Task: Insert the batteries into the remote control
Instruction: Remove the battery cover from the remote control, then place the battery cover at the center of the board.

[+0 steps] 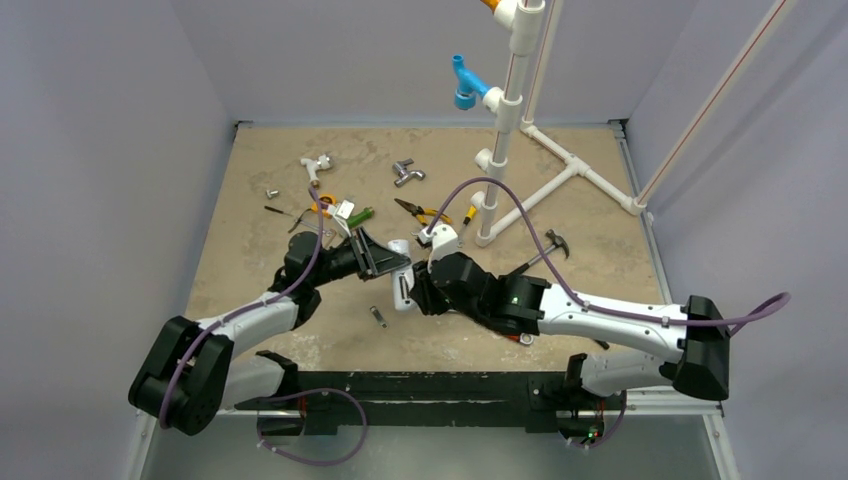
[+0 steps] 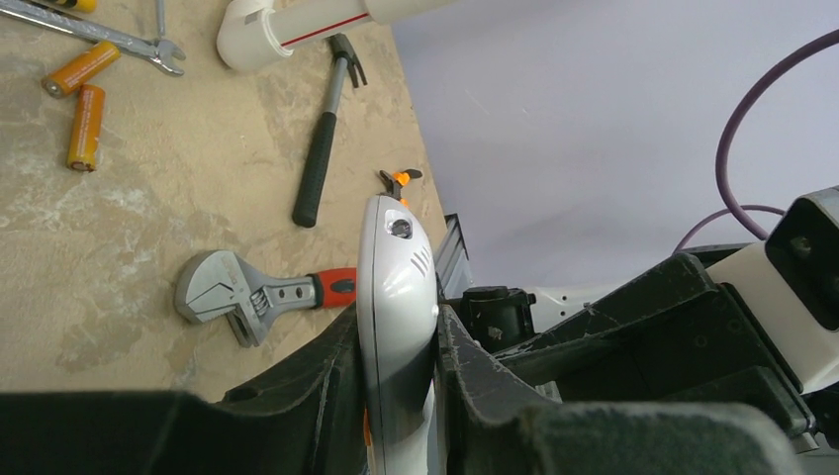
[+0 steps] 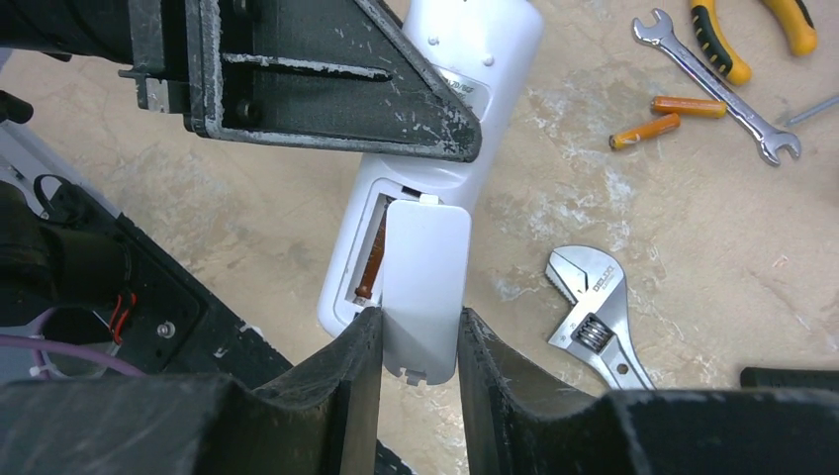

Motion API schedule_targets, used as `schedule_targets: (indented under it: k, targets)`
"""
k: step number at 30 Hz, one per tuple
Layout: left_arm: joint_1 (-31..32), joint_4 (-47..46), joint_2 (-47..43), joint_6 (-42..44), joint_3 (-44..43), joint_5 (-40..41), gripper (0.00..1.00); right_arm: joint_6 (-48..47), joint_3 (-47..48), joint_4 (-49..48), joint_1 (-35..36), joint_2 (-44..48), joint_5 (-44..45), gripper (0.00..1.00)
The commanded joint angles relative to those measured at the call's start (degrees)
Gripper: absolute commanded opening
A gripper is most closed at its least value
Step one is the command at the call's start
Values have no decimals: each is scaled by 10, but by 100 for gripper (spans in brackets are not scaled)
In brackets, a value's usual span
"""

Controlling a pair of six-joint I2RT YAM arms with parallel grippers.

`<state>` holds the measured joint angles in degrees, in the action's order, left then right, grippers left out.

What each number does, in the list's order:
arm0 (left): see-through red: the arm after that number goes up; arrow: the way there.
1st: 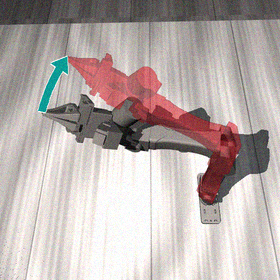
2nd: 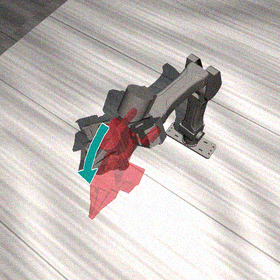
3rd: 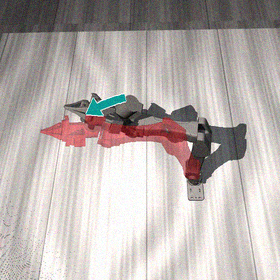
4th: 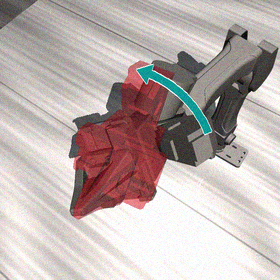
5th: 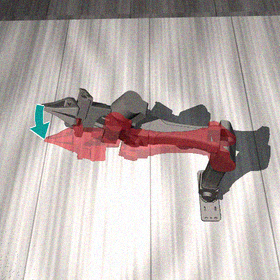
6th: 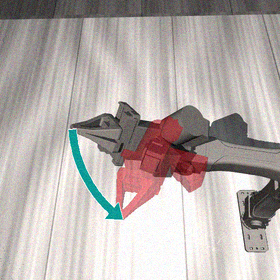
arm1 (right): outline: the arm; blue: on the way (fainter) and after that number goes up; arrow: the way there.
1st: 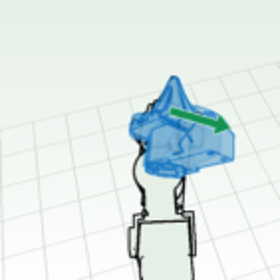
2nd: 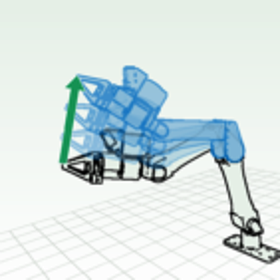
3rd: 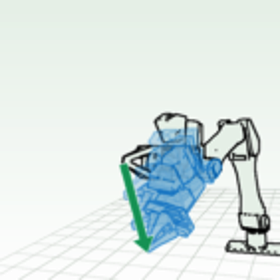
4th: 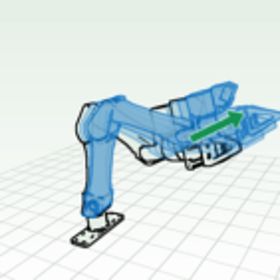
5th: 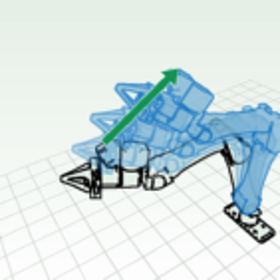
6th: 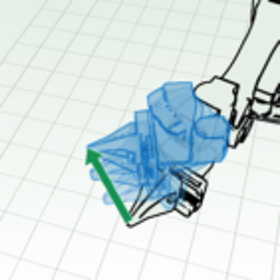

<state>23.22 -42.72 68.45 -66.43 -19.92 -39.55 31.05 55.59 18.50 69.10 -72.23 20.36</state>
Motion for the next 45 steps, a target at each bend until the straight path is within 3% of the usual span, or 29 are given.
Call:
schedule_targets:
  k: [1,6,11,15,23,28,40,45]
  targets:
    - [-1,31,-19,29,-22,19,0,-3,-15,-35,0,35,27,27]
    - [-2,139,-55,64,-27,68,0,6,-28,-34,-19,41,18,26]
    - [-2,373,-152,136,-51,225,0,4,-35,-29,-61,13,-10,27]
    - [-3,466,-233,157,-53,303,0,-15,-39,-51,-80,-38,-27,29]
    - [-7,507,-282,162,-60,338,0,-37,-13,-130,-74,-196,-108,33]
    - [-8,511,-291,162,-53,338,0,-42,-1,-131,-74,-247,-128,34]
    - [-11,507,-293,163,-52,337,0,-45,10,-111,-78,-208,-84,53]
    - [-13,505,-297,164,-54,338,0,-36,44,-79,-124,-205,-49,55]
